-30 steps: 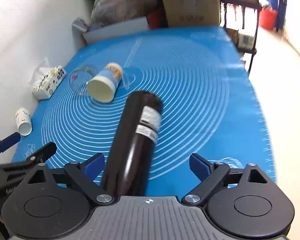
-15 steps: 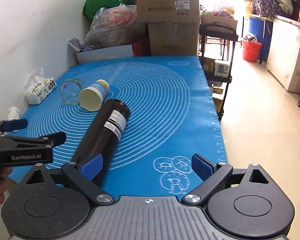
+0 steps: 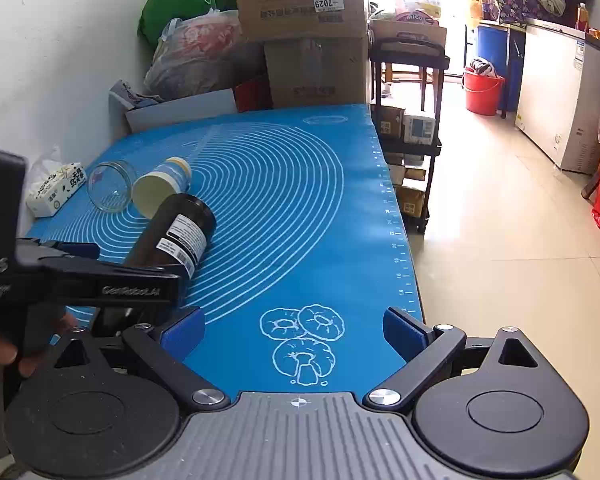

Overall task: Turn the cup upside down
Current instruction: 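Close the left tool on the thermos while the right tool opens and releases it, then rotate the held thermos with the left tool until its base points down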

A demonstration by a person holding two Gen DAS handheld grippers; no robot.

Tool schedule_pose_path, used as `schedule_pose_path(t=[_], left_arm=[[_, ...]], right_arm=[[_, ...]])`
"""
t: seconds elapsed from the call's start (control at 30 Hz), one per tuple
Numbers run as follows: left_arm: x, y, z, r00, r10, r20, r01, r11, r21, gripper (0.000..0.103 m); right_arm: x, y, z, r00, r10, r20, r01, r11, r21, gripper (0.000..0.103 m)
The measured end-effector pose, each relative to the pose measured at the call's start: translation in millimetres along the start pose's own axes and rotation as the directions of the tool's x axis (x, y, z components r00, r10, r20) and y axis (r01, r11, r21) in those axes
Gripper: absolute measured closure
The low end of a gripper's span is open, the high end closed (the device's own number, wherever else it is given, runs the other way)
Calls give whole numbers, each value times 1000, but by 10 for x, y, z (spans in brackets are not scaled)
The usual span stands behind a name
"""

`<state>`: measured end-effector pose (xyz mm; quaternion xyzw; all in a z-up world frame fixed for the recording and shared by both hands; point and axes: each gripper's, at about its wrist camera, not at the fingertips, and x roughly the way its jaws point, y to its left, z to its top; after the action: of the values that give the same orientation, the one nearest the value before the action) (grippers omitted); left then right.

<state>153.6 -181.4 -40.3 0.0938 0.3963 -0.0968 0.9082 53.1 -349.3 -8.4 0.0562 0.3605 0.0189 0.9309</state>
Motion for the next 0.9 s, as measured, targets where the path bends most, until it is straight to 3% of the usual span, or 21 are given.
schedule_pose_path(t=[0.23,0.33,0.4,0.47,0.6,0.7,0.9], left_arm=[[187,-24,103,992,9,-127,-4,999,41,1],[234,-34,123,985,-20,-174,34,997,73,2],[282,-18,135,977,-33,-212,49,996,73,14],[349,15,143,964,-72,-257,86,995,46,15],[373,77,154,958,-93,-270,104,994,26,15],[340,130,156,952,-138,-273,145,989,5,30],[317,115,155,959,-126,-253,124,992,-25,31]], right_arm=[[129,-7,-26,1000,9,-10,-9,1000,11,6],[171,9,-27,1000,16,-14,-16,1000,13,6],[194,26,-29,1000,13,-15,-13,1000,8,6],[207,30,-23,1000,12,-18,-12,1000,8,6],[204,24,-34,1000,15,-19,-14,1000,14,6],[204,11,-56,1000,12,-24,-11,1000,17,6],[190,3,-70,1000,9,-23,-9,1000,23,6]])
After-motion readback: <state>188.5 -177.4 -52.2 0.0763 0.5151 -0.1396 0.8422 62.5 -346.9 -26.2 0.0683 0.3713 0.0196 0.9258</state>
